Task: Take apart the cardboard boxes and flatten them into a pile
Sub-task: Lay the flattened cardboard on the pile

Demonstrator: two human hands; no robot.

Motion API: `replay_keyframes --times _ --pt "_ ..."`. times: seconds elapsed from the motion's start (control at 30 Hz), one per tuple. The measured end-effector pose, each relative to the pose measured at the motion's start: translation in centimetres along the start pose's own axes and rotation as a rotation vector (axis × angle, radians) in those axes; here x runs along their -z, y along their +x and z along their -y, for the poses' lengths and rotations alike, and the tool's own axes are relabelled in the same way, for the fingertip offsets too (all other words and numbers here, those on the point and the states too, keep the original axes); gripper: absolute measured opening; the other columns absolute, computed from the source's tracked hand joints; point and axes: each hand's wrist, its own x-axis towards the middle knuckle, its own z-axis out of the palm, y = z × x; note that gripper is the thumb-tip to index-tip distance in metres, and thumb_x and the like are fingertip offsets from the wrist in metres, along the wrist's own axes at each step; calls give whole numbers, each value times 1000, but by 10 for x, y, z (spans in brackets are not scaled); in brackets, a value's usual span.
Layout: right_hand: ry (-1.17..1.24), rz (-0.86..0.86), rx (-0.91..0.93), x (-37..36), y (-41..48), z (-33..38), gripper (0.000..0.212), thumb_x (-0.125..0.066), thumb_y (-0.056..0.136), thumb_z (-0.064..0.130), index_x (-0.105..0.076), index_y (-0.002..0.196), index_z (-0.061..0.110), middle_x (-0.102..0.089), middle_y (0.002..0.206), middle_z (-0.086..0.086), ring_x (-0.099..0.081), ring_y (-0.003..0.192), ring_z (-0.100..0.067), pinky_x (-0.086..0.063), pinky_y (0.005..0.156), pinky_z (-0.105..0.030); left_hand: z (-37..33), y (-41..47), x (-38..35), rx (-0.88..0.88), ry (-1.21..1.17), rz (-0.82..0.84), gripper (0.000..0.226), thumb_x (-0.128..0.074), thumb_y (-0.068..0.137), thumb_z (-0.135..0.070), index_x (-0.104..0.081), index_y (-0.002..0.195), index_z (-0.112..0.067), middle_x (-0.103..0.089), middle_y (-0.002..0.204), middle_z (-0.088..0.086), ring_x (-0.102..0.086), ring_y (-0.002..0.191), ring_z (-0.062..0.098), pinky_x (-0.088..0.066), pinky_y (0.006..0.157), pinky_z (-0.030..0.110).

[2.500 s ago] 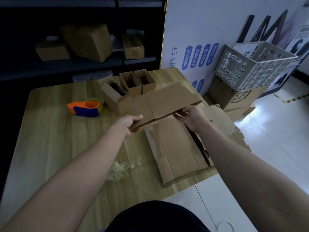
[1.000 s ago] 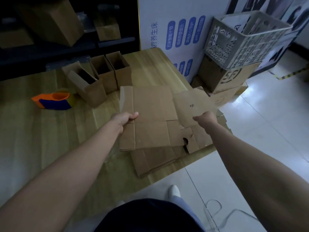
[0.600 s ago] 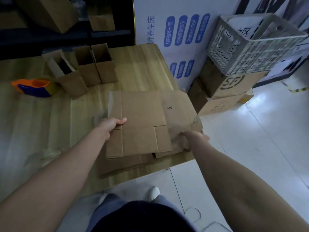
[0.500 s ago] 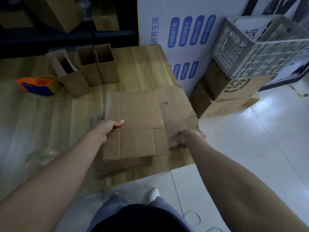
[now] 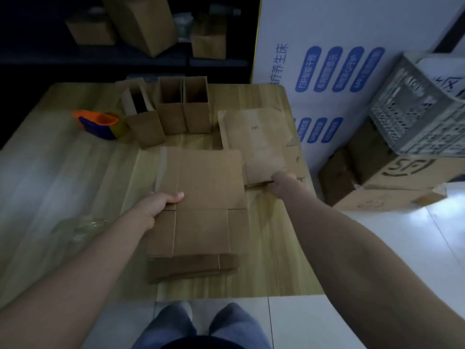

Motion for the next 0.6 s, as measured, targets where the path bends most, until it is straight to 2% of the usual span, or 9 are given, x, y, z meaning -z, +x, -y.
replay_keyframes --times 0.03,0.07,0.13,0.2,0.27,0.37,0.47,0.53,0.6 --pt "120 105 -133 -5 3 8 41 -40 101 17 -41 138 -1 -46 140 -17 -56 110 -29 -49 81 -30 -1 0 0 -1 -5 4 76 -85 63 -26 -51 128 -4 -62 119 17 -63 99 34 -52 82 46" --pt "91 191 -114 -9 -2 10 40 -42 100 15 -42 137 0 -50 136 -17 -59 97 -27 -49 79 -31 -1 0 -2 5 -10 16 79 -87 60 -27 -51 127 -4 -63 118 16 -63 99 34 -52 84 49" --pt "-124 284 -120 -7 -13 13 43 -51 98 29 -47 132 3 -59 115 -13 -57 84 -24 -48 83 -38 -2 1 -8 19 -15 44 83 -89 55 -28 -52 126 -5 -64 117 16 -64 98 34 -52 86 54" --pt "-291 450 -133 2 -25 12 54 -53 92 51 -52 123 7 -60 111 -10 -59 91 -25 -47 84 -40 -5 -5 -21 29 -8 83 79 -87 60 -26 -51 127 -4 -63 117 17 -64 98 34 -52 84 53" --pt "-396 540 -129 13 -34 13 56 -57 89 53 -52 124 10 -59 120 -12 -58 101 -27 -50 86 -42 -6 -15 -40 46 30 145 76 -84 66 -24 -48 129 -4 -62 118 18 -63 98 34 -54 79 49" --pt "-672 364 -84 44 -37 1 44 -67 89 32 -54 122 6 -58 122 -12 -56 102 -24 -50 89 -39 -4 -33 -73 77 158 291 63 -78 75 -21 -50 128 1 -63 117 17 -63 100 30 -54 80 44" --pt "-755 240 -158 85 -32 -18 50 -66 90 28 -48 131 5 -54 119 -10 -53 104 -25 -47 86 -38 5 -46 -108 54 399 409 55 -76 79 -27 -53 120 0 -62 118 11 -60 104 27 -53 83 41" --pt "-742 159 -168 107 -26 -32 54 -67 89 28 -46 133 5 -53 127 -13 -53 113 -29 -47 92 -42 11 -54 -127 -24 636 460 45 -73 81 -35 -53 108 -6 -63 105 11 -62 91 25 -55 67 37" --pt "-771 53 -116 118 -20 -44 58 -70 86 32 -47 131 4 -54 129 -15 -54 116 -33 -49 94 -44 19 -56 -142 -144 893 446 39 -69 83 -39 -52 93 -5 -62 90 13 -62 76 25 -57 65 37"
